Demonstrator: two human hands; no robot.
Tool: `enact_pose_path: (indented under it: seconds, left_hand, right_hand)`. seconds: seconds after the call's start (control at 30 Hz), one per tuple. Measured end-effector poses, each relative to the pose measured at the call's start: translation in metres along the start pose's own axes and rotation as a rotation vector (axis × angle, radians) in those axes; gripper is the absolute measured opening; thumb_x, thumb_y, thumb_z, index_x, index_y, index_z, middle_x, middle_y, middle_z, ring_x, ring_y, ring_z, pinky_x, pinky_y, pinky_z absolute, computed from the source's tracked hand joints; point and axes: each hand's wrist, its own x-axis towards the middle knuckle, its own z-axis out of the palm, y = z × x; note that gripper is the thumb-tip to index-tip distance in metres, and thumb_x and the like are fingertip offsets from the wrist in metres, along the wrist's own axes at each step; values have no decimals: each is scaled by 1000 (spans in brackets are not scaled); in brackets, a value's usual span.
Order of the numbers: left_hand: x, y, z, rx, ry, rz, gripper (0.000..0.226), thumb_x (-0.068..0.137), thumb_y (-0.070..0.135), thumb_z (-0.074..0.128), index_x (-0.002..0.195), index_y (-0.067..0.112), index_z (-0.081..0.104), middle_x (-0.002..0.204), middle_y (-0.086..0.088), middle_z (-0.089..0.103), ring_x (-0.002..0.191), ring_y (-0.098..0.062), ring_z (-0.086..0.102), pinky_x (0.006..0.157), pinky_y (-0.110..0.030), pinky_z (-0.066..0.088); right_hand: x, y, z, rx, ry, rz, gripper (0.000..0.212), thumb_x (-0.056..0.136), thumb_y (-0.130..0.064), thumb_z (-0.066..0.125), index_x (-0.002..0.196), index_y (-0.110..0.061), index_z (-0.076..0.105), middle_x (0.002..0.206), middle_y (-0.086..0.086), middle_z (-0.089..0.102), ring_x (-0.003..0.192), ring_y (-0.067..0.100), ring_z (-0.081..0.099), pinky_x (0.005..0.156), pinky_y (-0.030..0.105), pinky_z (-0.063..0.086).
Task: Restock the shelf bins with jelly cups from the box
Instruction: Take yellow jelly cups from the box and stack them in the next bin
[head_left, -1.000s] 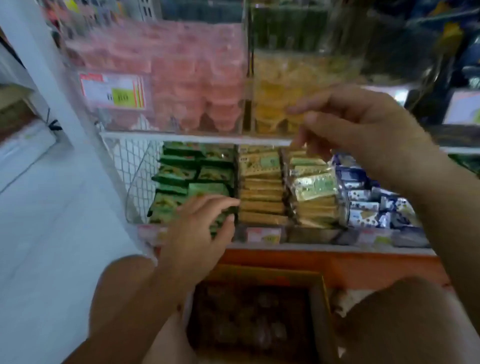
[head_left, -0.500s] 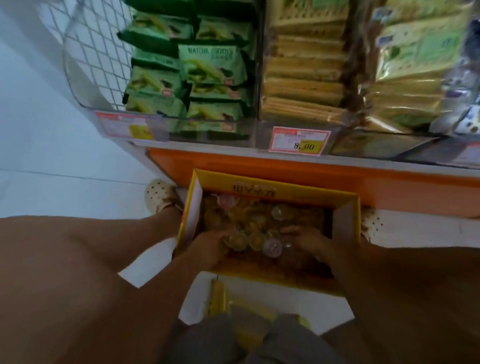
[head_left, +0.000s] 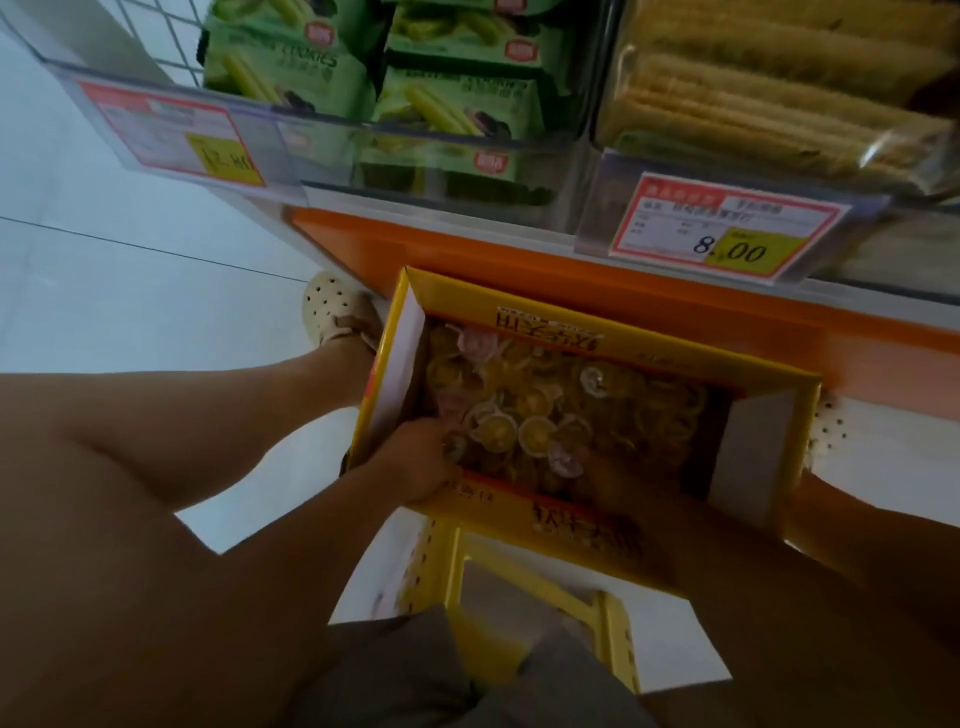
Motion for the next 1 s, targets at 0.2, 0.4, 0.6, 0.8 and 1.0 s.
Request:
enact_pose_path:
  seconds: [0.2, 0.4, 0.6, 0.8, 1.0]
  left_hand:
    - [4, -2, -1, 7, 174, -15, 41, 103, 24, 38, 143, 14, 35, 149, -5, 40, 137, -20, 36, 114, -27, 22]
    - [15, -13, -2, -376, 214, -272, 49, 94, 26, 55, 139, 13, 40, 145, -6, 45, 136, -25, 39, 116, -38, 29]
    - [34, -2, -10, -561, 222, -339, 49, 94, 13, 58, 139, 3, 42, 139, -14, 52, 126, -29, 51, 94, -25, 41]
    - [56, -8, 5, -315, 171, -356, 44, 104, 17, 30, 146, 7, 26, 155, -17, 23, 143, -28, 24, 115, -32, 26]
    - [53, 4, -14, -859, 339, -363, 37, 97, 20, 51, 132, 6, 51, 132, -15, 55, 127, -34, 48, 100, -33, 37]
  right_hand:
    - [14, 8, -3, 185, 2, -9, 63, 93, -31, 59, 146, -35, 25, 154, 10, 28, 134, 33, 37, 105, 39, 37]
    - [-3, -1, -16, 311, 122, 60, 72, 91, -31, 63, 149, -15, 24, 139, 7, 47, 125, 27, 48, 95, 33, 40]
    - [-10, -2, -24, 1024, 257, 108, 49, 81, -7, 73, 119, -14, 44, 100, 0, 58, 80, 13, 66, 55, 18, 46]
    - [-30, 6, -32, 1103, 135, 114, 46, 82, -18, 75, 113, -30, 43, 98, 11, 65, 56, 17, 66, 46, 27, 46]
    - [-35, -1, -34, 1110, 164, 185, 45, 82, -21, 74, 115, -30, 44, 100, 6, 64, 60, 15, 69, 47, 28, 46]
